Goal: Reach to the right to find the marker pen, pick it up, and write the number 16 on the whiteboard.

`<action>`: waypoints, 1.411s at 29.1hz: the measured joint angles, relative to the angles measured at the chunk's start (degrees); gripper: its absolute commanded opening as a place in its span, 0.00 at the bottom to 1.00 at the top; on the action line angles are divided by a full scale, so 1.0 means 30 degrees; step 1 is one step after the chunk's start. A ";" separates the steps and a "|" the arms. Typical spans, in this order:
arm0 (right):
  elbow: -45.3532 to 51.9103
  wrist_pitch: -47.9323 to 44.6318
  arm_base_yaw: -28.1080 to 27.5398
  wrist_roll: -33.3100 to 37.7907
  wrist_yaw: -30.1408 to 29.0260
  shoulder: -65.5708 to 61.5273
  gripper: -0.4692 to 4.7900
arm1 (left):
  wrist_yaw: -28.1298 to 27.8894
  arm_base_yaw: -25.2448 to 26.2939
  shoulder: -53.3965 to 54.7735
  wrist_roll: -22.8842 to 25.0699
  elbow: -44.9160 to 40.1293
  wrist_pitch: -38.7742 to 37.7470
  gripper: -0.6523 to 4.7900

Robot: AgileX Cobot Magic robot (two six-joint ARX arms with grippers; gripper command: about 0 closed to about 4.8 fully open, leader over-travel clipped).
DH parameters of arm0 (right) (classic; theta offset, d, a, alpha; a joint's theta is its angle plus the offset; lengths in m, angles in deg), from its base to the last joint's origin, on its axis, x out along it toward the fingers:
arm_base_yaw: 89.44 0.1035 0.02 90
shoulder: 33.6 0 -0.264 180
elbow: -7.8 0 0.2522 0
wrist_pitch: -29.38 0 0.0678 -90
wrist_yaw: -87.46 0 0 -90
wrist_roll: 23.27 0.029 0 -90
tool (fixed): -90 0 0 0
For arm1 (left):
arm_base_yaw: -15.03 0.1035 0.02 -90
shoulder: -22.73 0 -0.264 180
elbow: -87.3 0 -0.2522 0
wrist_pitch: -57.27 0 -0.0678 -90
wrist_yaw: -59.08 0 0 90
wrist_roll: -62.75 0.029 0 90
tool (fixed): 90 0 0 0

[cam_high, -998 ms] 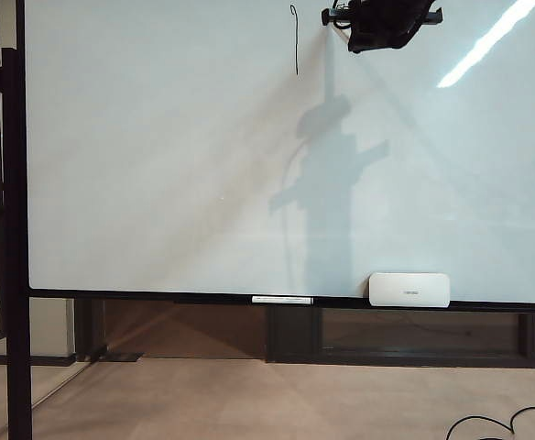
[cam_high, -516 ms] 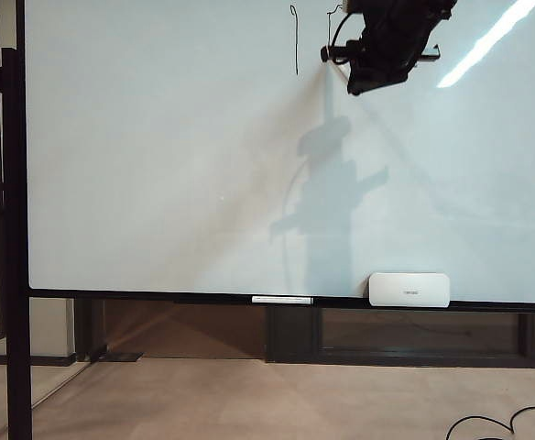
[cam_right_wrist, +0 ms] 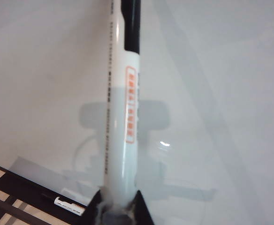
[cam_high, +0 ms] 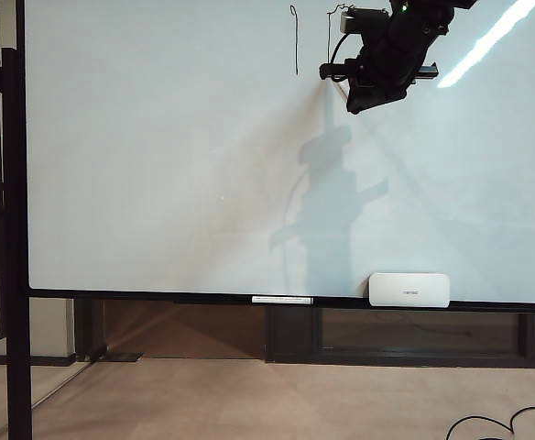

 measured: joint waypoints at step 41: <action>-0.0080 -0.1537 0.0007 0.0627 0.3308 0.0561 0.09 | -0.0073 0.0000 0.0000 0.0000 0.0000 0.0000 0.11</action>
